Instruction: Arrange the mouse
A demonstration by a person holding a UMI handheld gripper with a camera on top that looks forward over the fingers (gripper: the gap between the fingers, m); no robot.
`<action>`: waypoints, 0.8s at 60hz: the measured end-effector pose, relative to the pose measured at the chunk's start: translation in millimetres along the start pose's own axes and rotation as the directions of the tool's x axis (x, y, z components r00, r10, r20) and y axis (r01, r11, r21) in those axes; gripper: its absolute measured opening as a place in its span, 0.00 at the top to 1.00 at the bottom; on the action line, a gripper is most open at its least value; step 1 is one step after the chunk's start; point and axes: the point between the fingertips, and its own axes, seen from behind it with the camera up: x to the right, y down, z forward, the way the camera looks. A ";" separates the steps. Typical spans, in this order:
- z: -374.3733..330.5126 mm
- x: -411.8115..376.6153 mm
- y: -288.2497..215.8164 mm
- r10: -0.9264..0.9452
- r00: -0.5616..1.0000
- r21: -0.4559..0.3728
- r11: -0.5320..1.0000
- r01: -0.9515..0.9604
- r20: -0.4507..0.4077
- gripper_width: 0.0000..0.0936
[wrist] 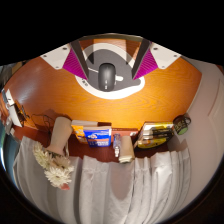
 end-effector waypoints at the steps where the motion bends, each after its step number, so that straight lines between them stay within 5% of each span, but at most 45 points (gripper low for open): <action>1: -8.4 0.1 -3.0 0.002 1.000 0.009 1.000 -0.002 -0.005 0.07; 23: -157.2 -17.2 -51.2 0.084 0.996 0.221 0.972 -0.077 -0.022 0.08; 48: -185.5 -46.8 -11.4 0.028 1.000 0.190 0.981 -0.024 -0.014 0.08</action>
